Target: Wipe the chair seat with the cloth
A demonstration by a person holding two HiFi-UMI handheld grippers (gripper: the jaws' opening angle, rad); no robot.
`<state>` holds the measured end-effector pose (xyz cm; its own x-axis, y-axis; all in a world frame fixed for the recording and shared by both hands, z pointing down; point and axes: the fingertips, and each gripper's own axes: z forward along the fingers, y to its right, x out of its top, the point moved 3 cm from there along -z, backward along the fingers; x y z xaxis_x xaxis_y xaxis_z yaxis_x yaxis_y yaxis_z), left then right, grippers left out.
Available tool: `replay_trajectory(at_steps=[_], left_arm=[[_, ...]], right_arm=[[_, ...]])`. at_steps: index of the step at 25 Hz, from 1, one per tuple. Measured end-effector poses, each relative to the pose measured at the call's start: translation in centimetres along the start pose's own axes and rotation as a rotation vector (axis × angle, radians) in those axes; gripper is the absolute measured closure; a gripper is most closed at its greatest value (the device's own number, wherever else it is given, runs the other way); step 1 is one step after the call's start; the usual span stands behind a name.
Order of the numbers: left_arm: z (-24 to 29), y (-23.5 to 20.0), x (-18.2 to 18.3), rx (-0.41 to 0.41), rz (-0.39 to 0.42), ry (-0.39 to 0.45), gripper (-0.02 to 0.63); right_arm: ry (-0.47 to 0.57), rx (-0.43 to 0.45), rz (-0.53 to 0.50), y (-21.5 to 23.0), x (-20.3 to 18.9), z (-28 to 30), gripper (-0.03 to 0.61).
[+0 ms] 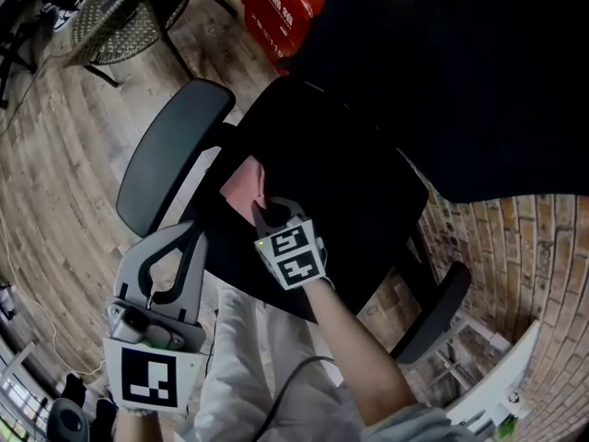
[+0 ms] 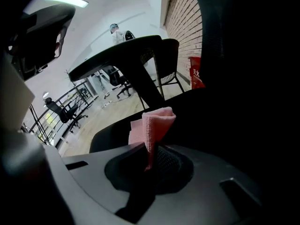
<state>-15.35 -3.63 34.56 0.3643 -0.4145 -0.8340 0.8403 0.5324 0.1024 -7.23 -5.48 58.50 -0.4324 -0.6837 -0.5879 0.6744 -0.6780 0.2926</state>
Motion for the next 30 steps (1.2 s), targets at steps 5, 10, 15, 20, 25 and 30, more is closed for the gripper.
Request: replay_trajectory(at_steps=[5,10,15,20,25,30], left_arm=[[-0.7,-0.2,-0.4,0.007,-0.005,-0.001,0.595],[-1.0,-0.2,-0.6,0.011,-0.005,-0.008,0.595],[-0.4,0.1,-0.5,-0.004,0.001,-0.009,0.595],[0.6,0.6,0.1,-0.014,0.002,-0.003,0.595],[1.7,1.4,0.6,-0.039,0.020,-0.008,0.595],[3.0,2.3,1.4,-0.069,0.055,0.006,0.595]], right_arm=[[0.005,0.062,-0.021,-3.9,0.8,1.1,0.523],[-0.011,0.081,-0.067,-4.8,0.9,1.7,0.523],[-0.023,0.045,-0.082,-2.3,0.6,1.2,0.523],[-0.014,-0.028,-0.047,1.9,0.3,0.3,0.523],[-0.005,-0.119,-0.002,7.3,-0.1,-1.2,0.523],[-0.001,-0.223,0.031,13.1,-0.6,-3.3,0.523]])
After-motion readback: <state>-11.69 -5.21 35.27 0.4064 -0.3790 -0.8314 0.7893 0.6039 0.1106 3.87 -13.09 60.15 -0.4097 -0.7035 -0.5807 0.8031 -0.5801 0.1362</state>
